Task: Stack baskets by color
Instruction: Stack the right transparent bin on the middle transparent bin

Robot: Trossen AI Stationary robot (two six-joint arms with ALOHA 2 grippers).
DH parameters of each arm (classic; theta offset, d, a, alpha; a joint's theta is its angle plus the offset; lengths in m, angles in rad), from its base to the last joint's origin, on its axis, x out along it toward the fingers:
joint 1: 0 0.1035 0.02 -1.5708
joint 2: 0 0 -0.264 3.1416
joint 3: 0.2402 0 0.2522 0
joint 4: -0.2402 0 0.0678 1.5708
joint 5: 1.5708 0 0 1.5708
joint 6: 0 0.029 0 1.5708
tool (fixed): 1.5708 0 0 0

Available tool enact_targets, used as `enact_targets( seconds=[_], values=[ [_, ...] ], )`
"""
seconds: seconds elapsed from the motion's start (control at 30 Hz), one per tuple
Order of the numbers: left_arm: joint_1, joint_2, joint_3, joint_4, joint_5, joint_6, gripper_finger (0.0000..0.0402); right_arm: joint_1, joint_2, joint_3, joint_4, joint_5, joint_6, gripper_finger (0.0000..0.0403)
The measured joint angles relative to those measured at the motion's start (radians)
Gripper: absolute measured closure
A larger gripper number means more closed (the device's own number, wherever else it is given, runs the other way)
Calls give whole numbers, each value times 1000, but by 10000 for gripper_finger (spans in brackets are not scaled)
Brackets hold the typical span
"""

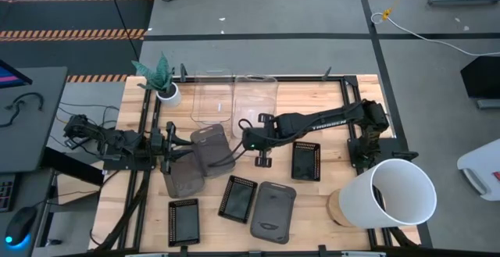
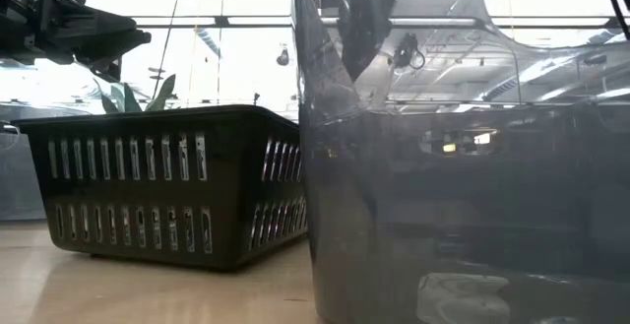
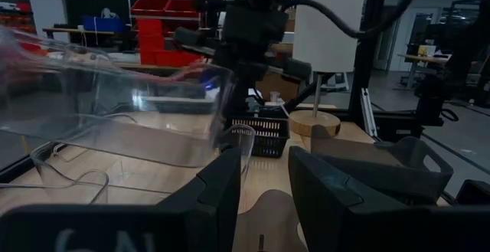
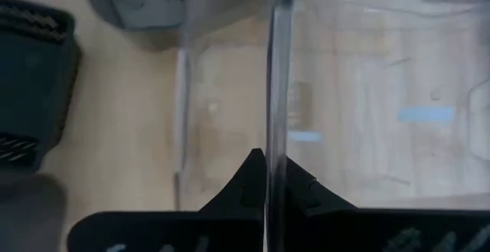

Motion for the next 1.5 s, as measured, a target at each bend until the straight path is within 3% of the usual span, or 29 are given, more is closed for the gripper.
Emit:
enact_targets(
  seconds=[0.6, 1.5],
  values=[
    [0, 0, 0, 0, 0, 0, 283, 49, -2, -30, 12, -95, 168, 396],
    [0, 0, 0, 0, 0, 0, 283, 46, -2, -36, -94, -174, 229, 387]
  ],
)
